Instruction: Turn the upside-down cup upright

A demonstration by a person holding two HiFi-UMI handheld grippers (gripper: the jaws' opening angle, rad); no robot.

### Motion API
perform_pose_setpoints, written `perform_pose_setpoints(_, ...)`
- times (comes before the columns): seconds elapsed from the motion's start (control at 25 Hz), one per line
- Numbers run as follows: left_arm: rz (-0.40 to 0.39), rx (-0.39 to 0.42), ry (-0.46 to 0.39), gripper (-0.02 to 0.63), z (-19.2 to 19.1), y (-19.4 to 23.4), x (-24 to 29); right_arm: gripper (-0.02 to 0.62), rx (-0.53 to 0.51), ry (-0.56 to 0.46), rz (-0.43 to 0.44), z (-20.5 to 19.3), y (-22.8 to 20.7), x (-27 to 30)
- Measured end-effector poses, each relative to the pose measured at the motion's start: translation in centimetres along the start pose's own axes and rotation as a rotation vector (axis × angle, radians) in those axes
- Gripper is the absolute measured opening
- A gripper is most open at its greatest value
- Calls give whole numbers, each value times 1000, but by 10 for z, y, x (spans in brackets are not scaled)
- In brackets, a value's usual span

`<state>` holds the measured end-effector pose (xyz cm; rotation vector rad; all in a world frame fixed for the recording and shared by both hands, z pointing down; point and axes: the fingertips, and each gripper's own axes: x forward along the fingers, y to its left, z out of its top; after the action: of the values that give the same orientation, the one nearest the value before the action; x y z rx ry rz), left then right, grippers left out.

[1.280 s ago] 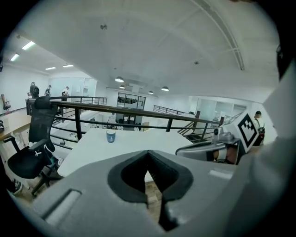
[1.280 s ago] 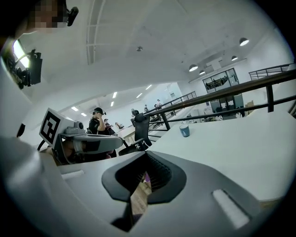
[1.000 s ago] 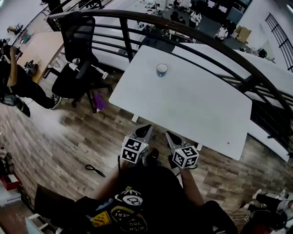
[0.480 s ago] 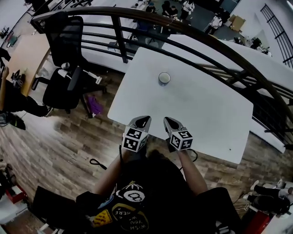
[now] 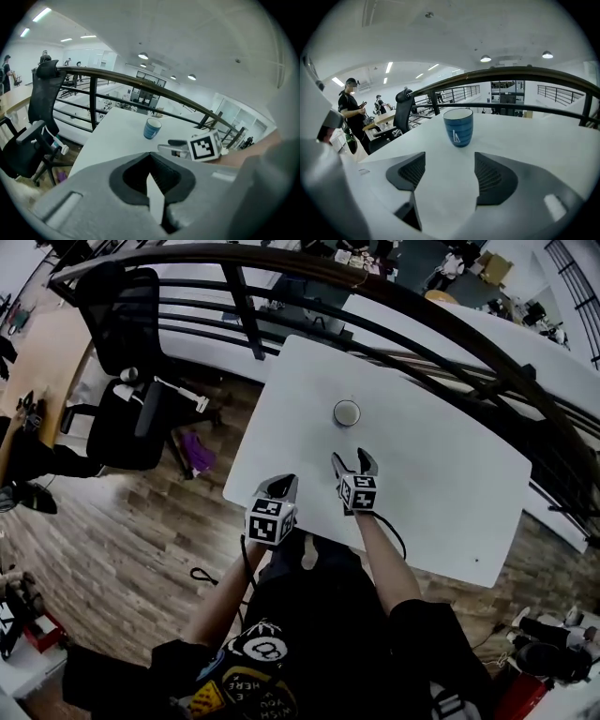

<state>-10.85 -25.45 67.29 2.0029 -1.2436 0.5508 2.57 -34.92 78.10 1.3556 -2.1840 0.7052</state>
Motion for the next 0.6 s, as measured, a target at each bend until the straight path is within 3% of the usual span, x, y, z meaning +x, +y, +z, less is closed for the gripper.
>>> perform_pose_setpoints(0.12,43,-26,41,3,-14,4,2,430,-88,-36,-13,22,-21,41)
perform_pose_setpoints(0.28,85,-67,89,3,-31,6,-1,503,-153,-72,28,45,-32,83)
perform_pose_setpoints(0.48,113,-88,113,3,-35,5,8,492,-217,-67,77,56,-30,115)
perform_pose_setpoints(0.6,102,-79,117,3,-32,-2,13,396,-226,-75,61,56,-26,119)
